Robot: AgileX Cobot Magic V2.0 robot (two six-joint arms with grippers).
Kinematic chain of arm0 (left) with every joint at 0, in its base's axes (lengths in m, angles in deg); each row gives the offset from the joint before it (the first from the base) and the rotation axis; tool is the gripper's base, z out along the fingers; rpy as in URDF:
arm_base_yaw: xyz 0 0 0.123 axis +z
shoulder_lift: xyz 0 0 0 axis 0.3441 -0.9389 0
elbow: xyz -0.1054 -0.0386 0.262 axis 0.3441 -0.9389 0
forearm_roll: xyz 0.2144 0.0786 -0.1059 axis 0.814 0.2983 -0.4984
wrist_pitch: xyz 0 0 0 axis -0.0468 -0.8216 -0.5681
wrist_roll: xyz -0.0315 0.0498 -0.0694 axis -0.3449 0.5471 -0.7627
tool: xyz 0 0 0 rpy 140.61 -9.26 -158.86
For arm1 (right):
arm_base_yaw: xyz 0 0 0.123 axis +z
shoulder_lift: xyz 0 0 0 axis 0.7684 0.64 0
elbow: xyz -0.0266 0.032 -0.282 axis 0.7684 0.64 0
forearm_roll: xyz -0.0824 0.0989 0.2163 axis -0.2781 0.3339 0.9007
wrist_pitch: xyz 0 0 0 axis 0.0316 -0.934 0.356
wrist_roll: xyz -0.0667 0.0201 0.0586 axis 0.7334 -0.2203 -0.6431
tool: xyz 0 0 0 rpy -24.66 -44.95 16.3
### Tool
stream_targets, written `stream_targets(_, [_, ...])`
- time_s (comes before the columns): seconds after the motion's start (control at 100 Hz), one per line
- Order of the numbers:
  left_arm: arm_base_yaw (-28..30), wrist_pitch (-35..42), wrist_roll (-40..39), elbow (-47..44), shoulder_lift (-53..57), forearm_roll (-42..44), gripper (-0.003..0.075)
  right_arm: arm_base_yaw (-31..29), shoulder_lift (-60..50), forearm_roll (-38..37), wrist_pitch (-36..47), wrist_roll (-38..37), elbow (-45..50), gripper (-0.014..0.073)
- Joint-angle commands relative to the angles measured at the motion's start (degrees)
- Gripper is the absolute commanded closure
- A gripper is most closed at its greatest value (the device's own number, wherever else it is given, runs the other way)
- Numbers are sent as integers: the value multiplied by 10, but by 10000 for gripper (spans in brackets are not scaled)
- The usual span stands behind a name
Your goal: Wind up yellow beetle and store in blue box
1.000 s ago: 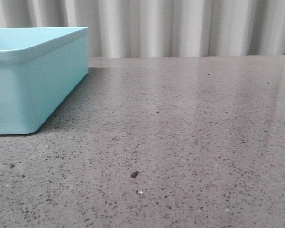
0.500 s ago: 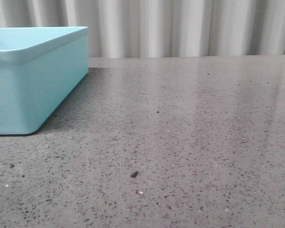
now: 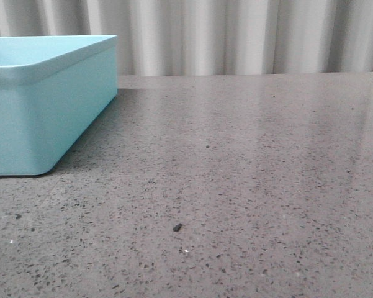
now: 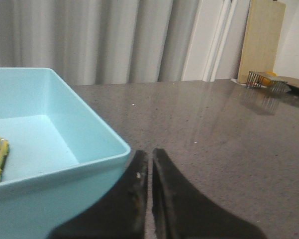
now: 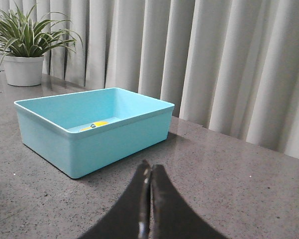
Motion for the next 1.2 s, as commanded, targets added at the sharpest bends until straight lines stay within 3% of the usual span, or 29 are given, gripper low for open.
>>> stream_targets(0.0, [31,49,0,-14,8,51,741,1,9,13,39,0,-13,644])
stream_targets(0.23, [164,90,-93,-108,73,182,741,1,9,13,39,0,-13,644])
stream_targets(0.37, [209,97,-168,-145,72,289,741,1,9,13,40,0,-13,644])
stream_targets(0.56, [201,196,-289,-203,72,392,741,1,9,13,40,0,-13,644])
stream_targets(0.68, [191,194,-300,-228,72,385,741,1,9,13,40,0,-13,644])
stream_targets(0.88, [166,89,-300,-227,72,366,741,1,9,13,40,0,-13,644])
stream_targets(1.19, [156,91,-301,-227,72,356,741,1,9,13,40,0,-13,644])
